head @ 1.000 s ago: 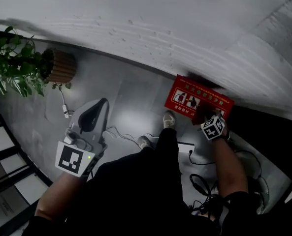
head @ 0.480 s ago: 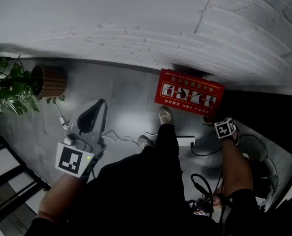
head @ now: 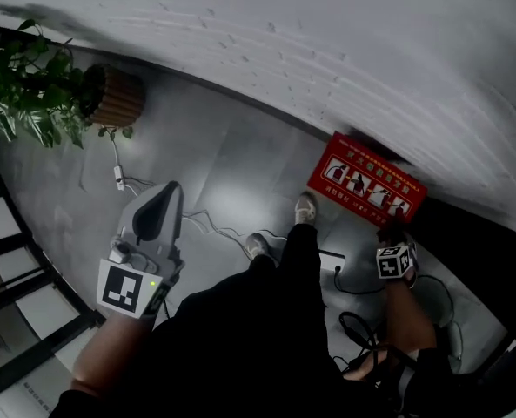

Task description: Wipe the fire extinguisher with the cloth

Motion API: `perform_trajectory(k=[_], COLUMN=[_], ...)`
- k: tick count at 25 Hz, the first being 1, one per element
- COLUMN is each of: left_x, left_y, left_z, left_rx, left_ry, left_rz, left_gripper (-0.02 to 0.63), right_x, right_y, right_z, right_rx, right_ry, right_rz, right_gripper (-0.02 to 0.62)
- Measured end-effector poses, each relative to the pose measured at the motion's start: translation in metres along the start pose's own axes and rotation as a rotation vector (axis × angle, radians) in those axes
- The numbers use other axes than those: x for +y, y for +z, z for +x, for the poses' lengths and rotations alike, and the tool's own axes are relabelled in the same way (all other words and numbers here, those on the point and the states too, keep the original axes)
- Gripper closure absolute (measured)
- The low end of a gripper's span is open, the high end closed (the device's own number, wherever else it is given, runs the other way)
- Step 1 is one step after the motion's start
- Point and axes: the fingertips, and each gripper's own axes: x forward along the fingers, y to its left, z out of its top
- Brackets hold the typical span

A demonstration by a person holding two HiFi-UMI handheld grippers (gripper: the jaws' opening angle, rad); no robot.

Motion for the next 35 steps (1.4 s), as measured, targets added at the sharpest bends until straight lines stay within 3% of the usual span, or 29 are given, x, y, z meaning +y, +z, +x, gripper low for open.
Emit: perform_trajectory(k=[5, 11, 16, 19, 25, 29, 32, 35], left_x=[0.024, 0.037, 0.036, 0.033, 0.014, 0.000, -0.004, -0.012], left_y=[-0.013, -0.019, -0.026, -0.025, -0.014, -0.010, -0.003, 0.003], left_z=[-0.025, -0.040, -0.042, -0.035, -0.013, 0.000, 0.010, 0.023], left_rx=[0.006, 0.015, 0.046, 0.055, 0.055, 0.059, 0.045, 0.024], left_ry=[0.085, 0.151, 0.180, 0.177, 0.119, 0.072, 0.056, 0.015], left_rz=[-0.043, -0.063, -0.062, -0.054, -0.023, -0.015, -0.006, 0.010], left_gripper=[0.606, 0.606, 0.606, 0.606, 0.606, 0.606, 0.606, 0.606], right_x=[0.036, 0.106, 0.149, 0.148, 0.078, 0.026, 0.001, -0.036], right_y=[0.061, 0.169, 0.252, 0.280, 0.310, 0.308, 0.278, 0.219], right_z=[0.005, 0.009, 0.016, 0.020, 0.033, 0.036, 0.035, 0.030], right_rx=[-0.054, -0.192, -0.283, -0.291, -0.310, -0.269, -0.246, -0.213], right_ry=[0.069, 0.185, 0.264, 0.325, 0.303, 0.288, 0.262, 0.183], right_rz=[-0.163, -0.365, -0.419, -0.403, -0.358, -0.284, -0.260, -0.196], right_gripper=[0.526, 0.526, 0.524, 0.523, 0.522, 0.522, 0.522, 0.523])
